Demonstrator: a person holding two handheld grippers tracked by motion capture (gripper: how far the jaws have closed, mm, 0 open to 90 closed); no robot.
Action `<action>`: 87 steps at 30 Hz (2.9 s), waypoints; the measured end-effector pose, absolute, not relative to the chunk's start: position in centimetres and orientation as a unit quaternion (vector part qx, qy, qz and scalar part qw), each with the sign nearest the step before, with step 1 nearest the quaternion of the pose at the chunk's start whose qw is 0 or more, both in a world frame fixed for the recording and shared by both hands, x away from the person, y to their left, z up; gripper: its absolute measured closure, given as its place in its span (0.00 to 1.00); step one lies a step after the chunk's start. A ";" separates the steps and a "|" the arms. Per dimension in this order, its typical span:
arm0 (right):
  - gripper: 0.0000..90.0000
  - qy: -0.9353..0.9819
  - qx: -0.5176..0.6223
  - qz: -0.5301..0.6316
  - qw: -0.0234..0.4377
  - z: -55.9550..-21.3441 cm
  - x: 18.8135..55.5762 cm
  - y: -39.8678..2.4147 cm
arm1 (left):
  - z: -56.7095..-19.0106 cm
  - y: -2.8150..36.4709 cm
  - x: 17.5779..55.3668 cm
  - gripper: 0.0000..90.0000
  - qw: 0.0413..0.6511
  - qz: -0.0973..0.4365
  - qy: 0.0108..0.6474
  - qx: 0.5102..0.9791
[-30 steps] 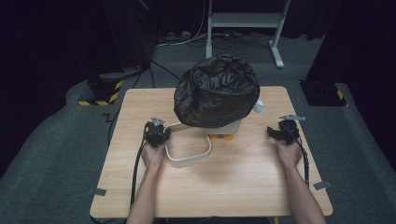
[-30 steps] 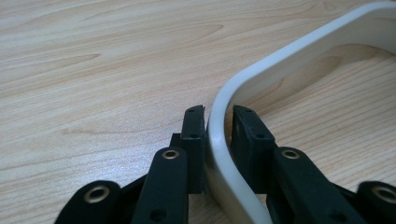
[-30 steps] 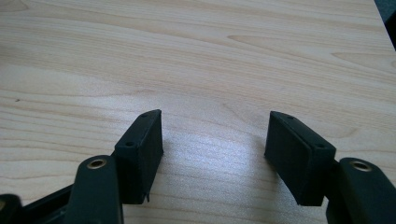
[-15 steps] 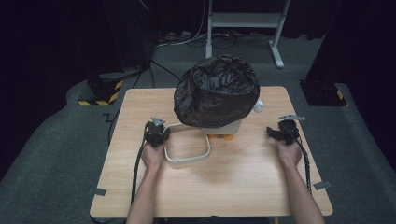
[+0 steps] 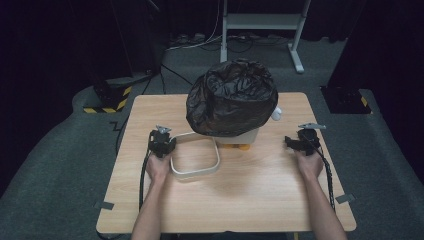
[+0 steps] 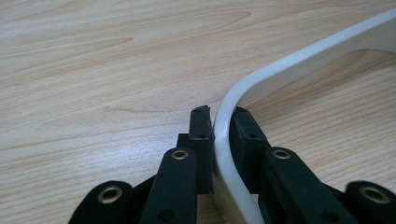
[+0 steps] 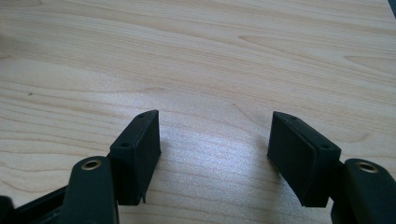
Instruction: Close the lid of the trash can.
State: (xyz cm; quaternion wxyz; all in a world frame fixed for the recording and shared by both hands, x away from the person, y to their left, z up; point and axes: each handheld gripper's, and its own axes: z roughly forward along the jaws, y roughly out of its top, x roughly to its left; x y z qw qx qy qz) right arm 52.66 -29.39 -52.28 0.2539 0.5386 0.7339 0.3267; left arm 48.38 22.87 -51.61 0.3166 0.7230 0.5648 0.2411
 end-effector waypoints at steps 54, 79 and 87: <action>0.36 0.738 0.534 0.330 0.247 -52.3 52.6 -29.3 | -45.1 27.2 46.4 0.88 0.314 0.240 0.602 0.694; 0.36 0.739 0.532 0.330 0.248 -52.3 52.6 -29.3 | -40.4 29.5 45.4 0.88 0.338 0.243 0.608 0.676; 0.36 0.739 0.532 0.330 0.248 -52.3 52.6 -29.3 | -40.0 29.9 45.7 0.88 0.341 0.240 0.611 0.673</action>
